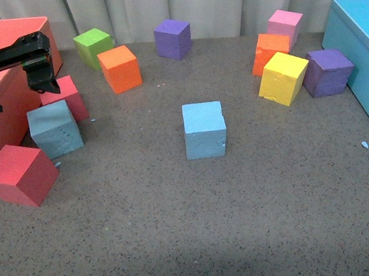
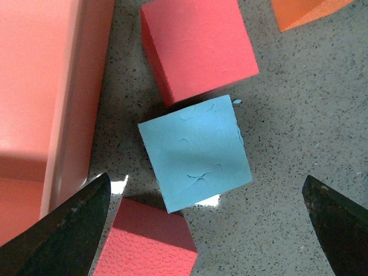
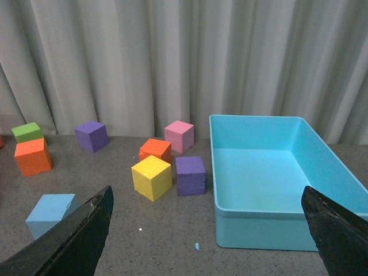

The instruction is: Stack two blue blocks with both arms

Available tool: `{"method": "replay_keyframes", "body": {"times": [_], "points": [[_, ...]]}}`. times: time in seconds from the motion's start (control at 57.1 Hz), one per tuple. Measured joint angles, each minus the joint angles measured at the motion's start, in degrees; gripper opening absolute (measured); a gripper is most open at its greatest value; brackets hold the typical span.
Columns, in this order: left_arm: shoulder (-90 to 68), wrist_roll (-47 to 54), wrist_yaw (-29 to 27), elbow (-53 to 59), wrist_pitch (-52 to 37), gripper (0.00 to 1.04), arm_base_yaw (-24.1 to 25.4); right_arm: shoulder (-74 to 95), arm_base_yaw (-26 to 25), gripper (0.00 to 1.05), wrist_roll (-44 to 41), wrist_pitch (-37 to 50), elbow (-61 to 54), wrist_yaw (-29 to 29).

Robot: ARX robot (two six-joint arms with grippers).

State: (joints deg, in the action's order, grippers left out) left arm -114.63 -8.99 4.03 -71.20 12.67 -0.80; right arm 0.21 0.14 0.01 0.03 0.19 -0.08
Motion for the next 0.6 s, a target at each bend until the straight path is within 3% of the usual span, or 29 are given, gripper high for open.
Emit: {"method": "replay_keyframes", "body": {"times": [0.595], "points": [[-9.25, 3.06, -8.26, -5.55, 1.01, 0.98, -4.46, 0.00, 0.00, 0.95, 0.00, 0.00, 0.00, 0.00]]}}
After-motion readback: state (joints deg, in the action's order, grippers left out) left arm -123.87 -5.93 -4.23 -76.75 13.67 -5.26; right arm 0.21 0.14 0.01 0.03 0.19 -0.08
